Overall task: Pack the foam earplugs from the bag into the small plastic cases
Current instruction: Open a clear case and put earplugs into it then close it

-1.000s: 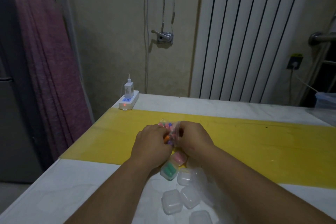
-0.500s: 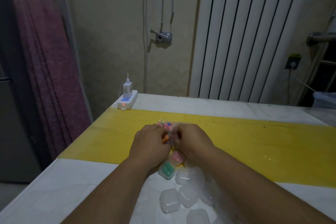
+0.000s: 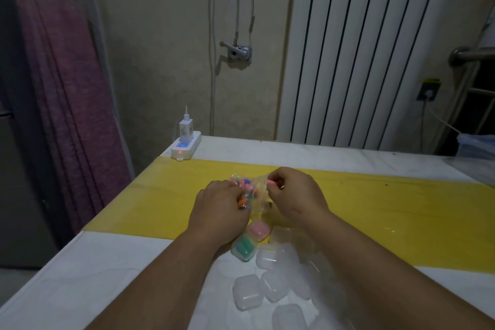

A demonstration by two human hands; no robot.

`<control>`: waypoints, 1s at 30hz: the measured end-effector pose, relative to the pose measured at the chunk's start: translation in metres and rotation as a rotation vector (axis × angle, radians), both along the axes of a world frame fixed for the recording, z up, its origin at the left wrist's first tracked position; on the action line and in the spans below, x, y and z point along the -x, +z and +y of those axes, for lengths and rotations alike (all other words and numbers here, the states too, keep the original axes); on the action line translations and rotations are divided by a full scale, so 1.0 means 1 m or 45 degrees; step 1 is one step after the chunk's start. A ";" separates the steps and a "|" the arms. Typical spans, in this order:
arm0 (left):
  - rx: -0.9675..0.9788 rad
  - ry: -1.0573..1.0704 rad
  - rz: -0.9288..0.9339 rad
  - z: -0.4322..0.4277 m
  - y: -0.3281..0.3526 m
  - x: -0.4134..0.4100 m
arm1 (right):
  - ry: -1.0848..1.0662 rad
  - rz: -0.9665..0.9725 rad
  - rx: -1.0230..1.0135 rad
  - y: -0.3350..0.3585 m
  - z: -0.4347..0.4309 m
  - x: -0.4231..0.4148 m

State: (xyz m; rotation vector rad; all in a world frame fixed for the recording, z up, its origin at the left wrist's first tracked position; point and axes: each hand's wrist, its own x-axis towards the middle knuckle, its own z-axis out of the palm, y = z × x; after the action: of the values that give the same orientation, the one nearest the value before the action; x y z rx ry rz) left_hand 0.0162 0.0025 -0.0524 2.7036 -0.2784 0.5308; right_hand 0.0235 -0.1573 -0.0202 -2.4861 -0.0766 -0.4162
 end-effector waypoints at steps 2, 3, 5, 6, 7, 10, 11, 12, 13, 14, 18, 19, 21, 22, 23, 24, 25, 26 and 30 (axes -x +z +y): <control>-0.040 0.007 0.008 -0.001 0.001 0.001 | -0.029 -0.008 -0.156 -0.002 -0.007 0.004; -0.044 0.004 0.002 -0.001 0.002 0.002 | -0.026 -0.004 -0.281 -0.002 -0.011 0.007; 0.030 -0.005 -0.079 -0.002 0.006 0.006 | -0.022 0.002 -0.497 -0.002 -0.019 0.016; 0.100 -0.017 -0.176 -0.003 0.008 0.008 | -0.018 -0.009 -0.540 0.000 -0.023 0.021; 0.170 -0.041 -0.289 -0.004 0.011 0.009 | -0.005 -0.020 -0.568 0.002 -0.027 0.027; 0.370 -0.181 -0.475 -0.012 0.019 0.018 | 0.084 -0.023 -0.762 0.010 -0.034 0.045; 0.467 -0.227 -0.398 -0.017 0.022 0.023 | 0.109 -0.018 -0.822 0.012 -0.036 0.050; 0.577 -0.267 -0.279 -0.021 0.023 0.028 | 0.122 -0.011 -0.864 0.011 -0.038 0.054; 0.692 -0.310 -0.153 -0.025 0.024 0.031 | 0.131 0.001 -0.901 0.010 -0.039 0.058; 0.800 -0.356 -0.047 -0.028 0.025 0.034 | 0.136 0.018 -0.942 0.008 -0.039 0.062; 1.070 -0.421 0.119 -0.034 0.028 0.040 | 0.154 0.102 -1.028 -0.001 -0.039 0.071; 1.091 -0.415 0.142 -0.034 0.028 0.040 | 0.153 0.101 -1.025 -0.002 -0.040 0.070; 1.095 -0.367 0.113 -0.033 0.026 0.036 | 0.128 0.078 -1.014 -0.003 -0.042 0.068; 1.103 -0.310 0.067 -0.032 0.025 0.034 | 0.108 0.069 -1.005 -0.003 -0.043 0.066; 1.135 -0.246 0.015 -0.031 0.026 0.032 | 0.083 0.064 -0.987 -0.003 -0.044 0.064; 1.178 -0.175 -0.023 -0.029 0.026 0.030 | 0.062 0.068 -0.961 -0.003 -0.044 0.061; 1.206 -0.110 -0.051 -0.028 0.026 0.028 | 0.043 0.087 -0.918 -0.002 -0.044 0.057; 1.196 -0.048 -0.069 -0.027 0.026 0.028 | 0.029 0.119 -0.861 0.000 -0.043 0.052; 0.714 0.061 -0.074 -0.016 0.019 0.020 | 0.000 0.237 -0.574 0.005 -0.033 0.022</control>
State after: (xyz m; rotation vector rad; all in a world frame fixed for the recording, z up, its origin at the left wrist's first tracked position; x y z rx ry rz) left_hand -0.0036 -0.0135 -0.0338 2.1576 -0.0637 0.5978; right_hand 0.0017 -0.1901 -0.0153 -2.0666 0.0846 -0.1745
